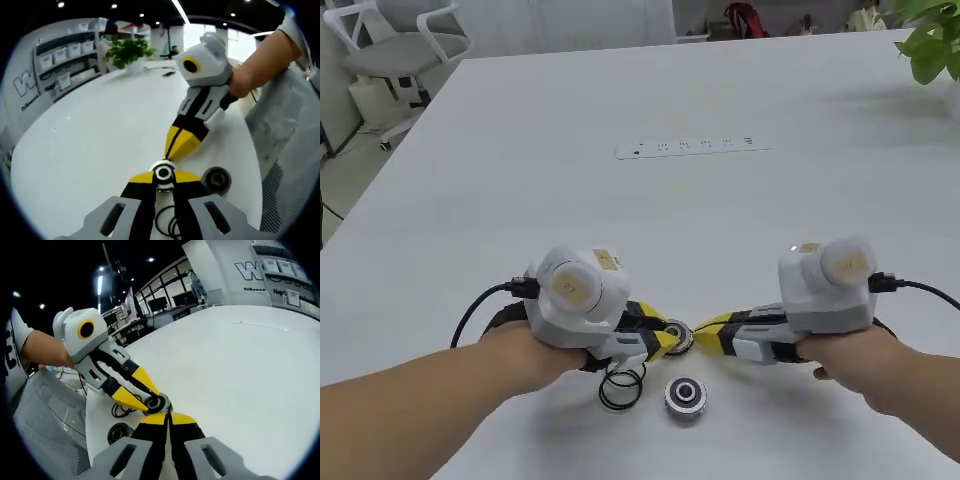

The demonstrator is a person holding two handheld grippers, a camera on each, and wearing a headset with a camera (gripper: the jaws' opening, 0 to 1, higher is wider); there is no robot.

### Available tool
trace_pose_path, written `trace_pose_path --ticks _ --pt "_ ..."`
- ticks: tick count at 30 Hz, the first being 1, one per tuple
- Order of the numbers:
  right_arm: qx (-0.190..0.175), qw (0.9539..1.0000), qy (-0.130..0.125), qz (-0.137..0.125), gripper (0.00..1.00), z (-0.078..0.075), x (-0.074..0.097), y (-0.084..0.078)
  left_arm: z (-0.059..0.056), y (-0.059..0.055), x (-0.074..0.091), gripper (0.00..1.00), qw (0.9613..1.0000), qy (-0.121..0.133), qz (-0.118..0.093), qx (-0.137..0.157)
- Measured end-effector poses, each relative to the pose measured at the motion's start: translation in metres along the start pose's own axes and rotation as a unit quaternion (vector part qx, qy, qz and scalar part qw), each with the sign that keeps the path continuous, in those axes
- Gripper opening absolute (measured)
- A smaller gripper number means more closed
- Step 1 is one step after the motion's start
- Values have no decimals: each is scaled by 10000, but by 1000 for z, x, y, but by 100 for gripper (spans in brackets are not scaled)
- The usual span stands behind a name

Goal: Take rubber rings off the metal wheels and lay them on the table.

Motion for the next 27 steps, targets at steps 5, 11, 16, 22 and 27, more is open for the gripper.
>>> trace_pose_path --ticks 5,11,16,22,27 --pt "-169 9998 -8 -93 0 2 -2 1 -2 0 0 13 10000 46 28 -13" --pt "-282 9995 56 -121 0 6 -3 4 -4 1 -1 12 9999 106 69 -66" --pt "-248 9995 169 -136 0 11 -5 7 -4 1 -1 12 9999 127 67 -64" --pt "-230 9991 303 -201 0 12 -7 8 -4 1 -1 12 9999 124 72 -61" --pt "-316 9970 605 -351 0 17 -8 12 -4 1 -1 12 9999 123 58 -37"
Point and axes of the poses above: the centre of the closed fingertips' face, and the gripper's own axes: x roughly backward along the fingers, z roughly to its left, y roughly out of its top, the point moved 10 cm from there along x, roughly backward along the fingers, and after that the axes turned 13 degrees about x, right-handed, at the moved point
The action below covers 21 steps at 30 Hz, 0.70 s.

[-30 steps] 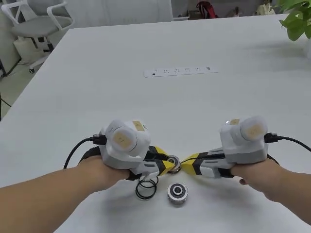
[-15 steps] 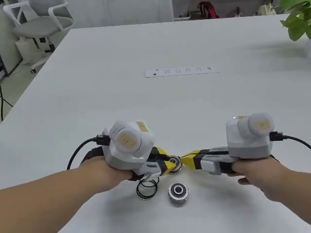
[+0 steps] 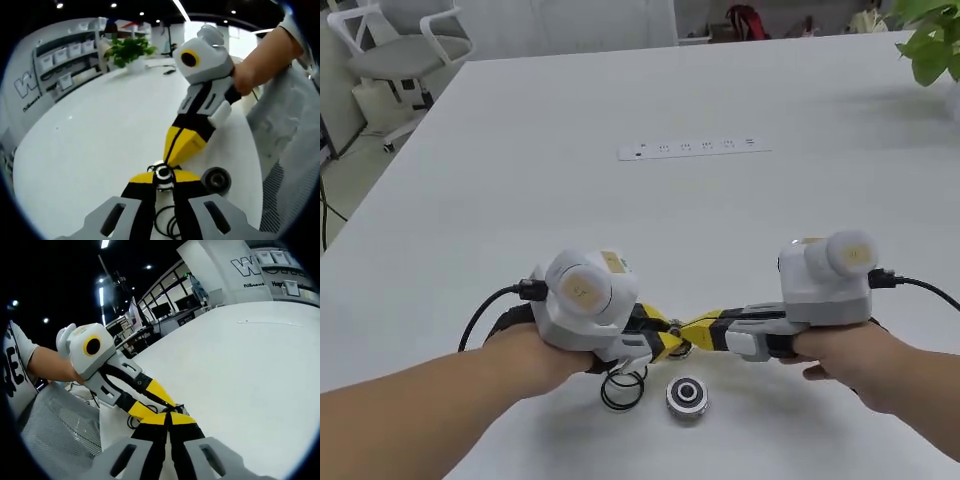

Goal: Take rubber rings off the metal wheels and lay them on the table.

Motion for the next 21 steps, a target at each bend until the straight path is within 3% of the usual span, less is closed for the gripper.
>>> trace_pose_path --ticks 2,9,14,21 --pt "152 9998 -108 65 0 1 0 0 0 0 0 12 10000 1 -12 16" --pt "35 9993 -350 124 0 -7 4 -2 1 -1 1 13 9999 -69 -79 70" --pt "-43 9992 -396 60 0 -6 4 0 1 1 4 15 9998 -159 -39 -91" --pt "-98 9994 -346 20 0 -2 6 3 -5 6 19 25 9986 -462 -222 -110"
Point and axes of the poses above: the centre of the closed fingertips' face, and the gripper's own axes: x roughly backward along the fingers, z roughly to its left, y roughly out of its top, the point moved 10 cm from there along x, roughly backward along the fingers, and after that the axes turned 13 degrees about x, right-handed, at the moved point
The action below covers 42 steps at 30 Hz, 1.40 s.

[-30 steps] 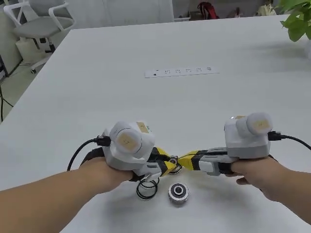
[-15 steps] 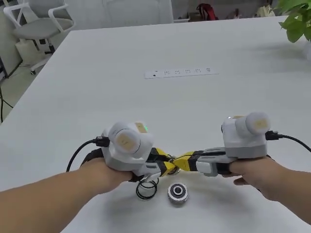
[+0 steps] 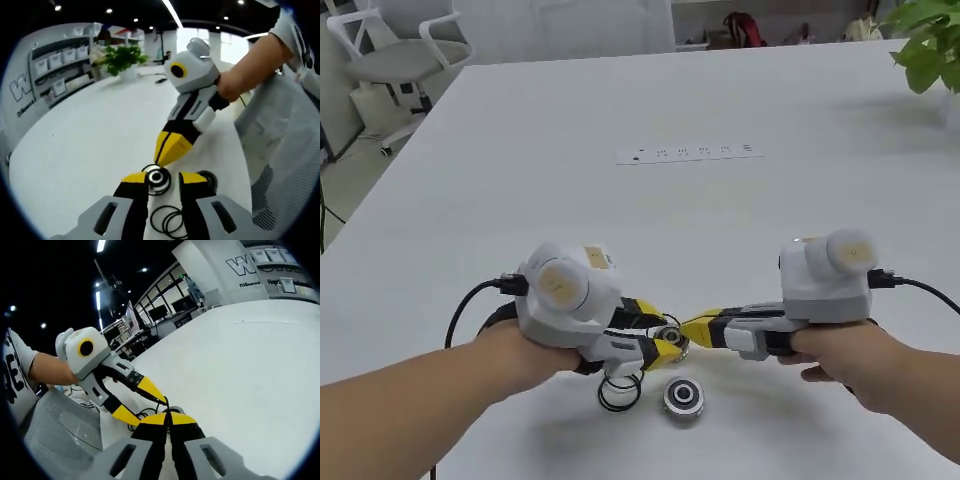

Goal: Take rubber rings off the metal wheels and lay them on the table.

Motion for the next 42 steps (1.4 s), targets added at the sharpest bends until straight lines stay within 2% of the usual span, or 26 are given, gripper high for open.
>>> trace_pose_path --ticks 9,12,20,25,29,35,42 --pt "-87 9998 164 -79 0 10 2 7 -2 3 32 33 9993 -79 -346 -96" --pt "-132 9996 229 -105 0 13 2 10 -3 3 46 40 9988 -90 -482 -54" --pt "-139 9989 441 -111 0 24 -3 14 -4 -3 70 49 9982 -11 -593 -70" --pt "-114 9980 627 -25 0 34 -10 14 -7 -8 83 56 9979 60 -649 -50" --pt "-84 9972 738 49 0 36 -16 12 -7 -13 91 60 9975 114 -694 26" --pt "-43 9965 819 176 0 39 -26 9 -5 -21 100 62 9969 239 -727 164" --pt "42 9951 879 448 0 42 -38 0 -2 -29 107 62 9959 365 -762 321"
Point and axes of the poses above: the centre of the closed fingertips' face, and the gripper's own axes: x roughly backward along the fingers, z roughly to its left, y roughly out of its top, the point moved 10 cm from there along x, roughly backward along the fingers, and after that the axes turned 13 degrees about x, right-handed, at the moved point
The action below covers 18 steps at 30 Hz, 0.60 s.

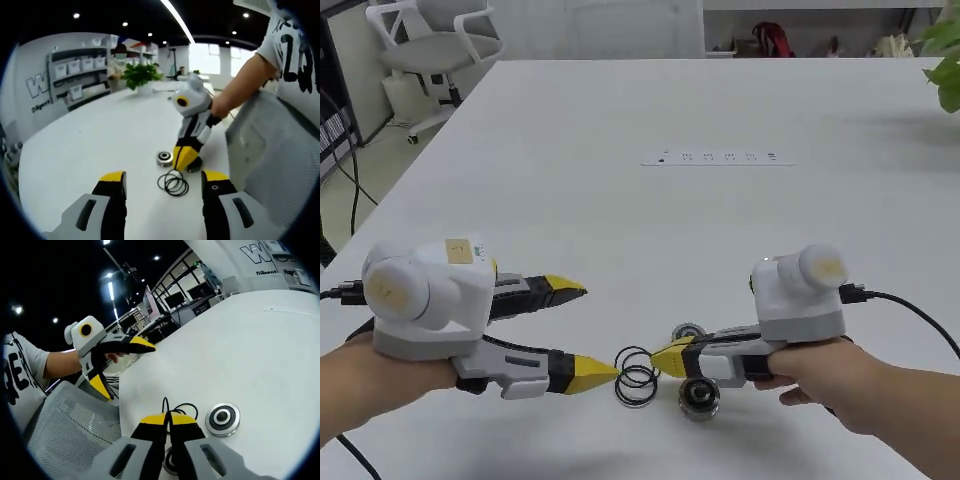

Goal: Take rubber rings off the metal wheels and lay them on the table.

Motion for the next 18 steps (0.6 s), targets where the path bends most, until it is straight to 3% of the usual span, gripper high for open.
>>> trace_pose_path --ticks 8,18 --pt "235 9993 -179 217 0 -2 -6 -4 2 -5 2 61 9999 70 21 68" --pt "751 9961 -176 421 17 4 -8 -6 1 -8 2 61 9999 79 29 116"
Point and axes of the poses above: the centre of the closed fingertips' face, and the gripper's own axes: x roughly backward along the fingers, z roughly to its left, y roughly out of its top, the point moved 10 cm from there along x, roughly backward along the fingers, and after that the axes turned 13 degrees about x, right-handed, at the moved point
